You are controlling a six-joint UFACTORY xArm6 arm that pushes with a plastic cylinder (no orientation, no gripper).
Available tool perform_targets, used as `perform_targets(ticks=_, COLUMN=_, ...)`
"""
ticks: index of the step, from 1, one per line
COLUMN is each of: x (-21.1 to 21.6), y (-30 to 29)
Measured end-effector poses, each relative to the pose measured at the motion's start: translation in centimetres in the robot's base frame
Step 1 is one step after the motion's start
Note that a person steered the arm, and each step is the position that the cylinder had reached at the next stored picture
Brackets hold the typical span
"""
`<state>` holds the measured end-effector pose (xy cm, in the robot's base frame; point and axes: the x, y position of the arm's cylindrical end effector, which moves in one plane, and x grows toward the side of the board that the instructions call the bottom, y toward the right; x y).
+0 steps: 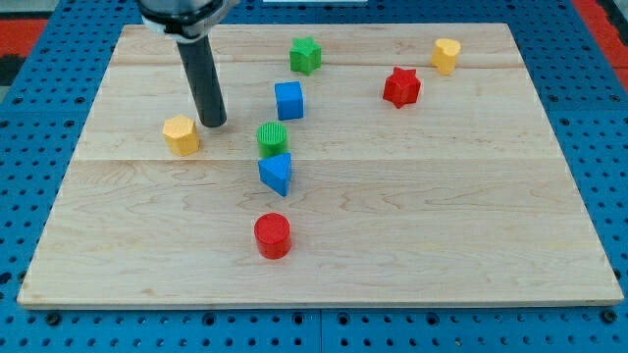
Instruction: Move the yellow hexagon parallel to the red circle
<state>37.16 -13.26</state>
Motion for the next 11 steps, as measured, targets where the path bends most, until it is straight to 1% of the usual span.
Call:
perform_targets(ticks=1, x=2.3, y=-2.6)
perform_targets(ticks=2, x=8.8, y=-3.7)
perform_targets(ticks=3, x=7.3, y=-2.7)
perform_targets(ticks=4, x=8.8, y=-3.5)
perform_targets(ticks=5, x=13.5, y=-3.8)
perform_targets(ticks=6, x=14.7, y=-3.8)
perform_targets(ticks=7, x=9.1, y=-3.8)
perform_targets(ticks=8, x=11.2, y=-6.3)
perform_targets(ticks=9, x=14.7, y=-6.4)
perform_targets(ticks=10, x=12.8, y=-1.8)
perform_targets(ticks=11, x=13.1, y=5.1)
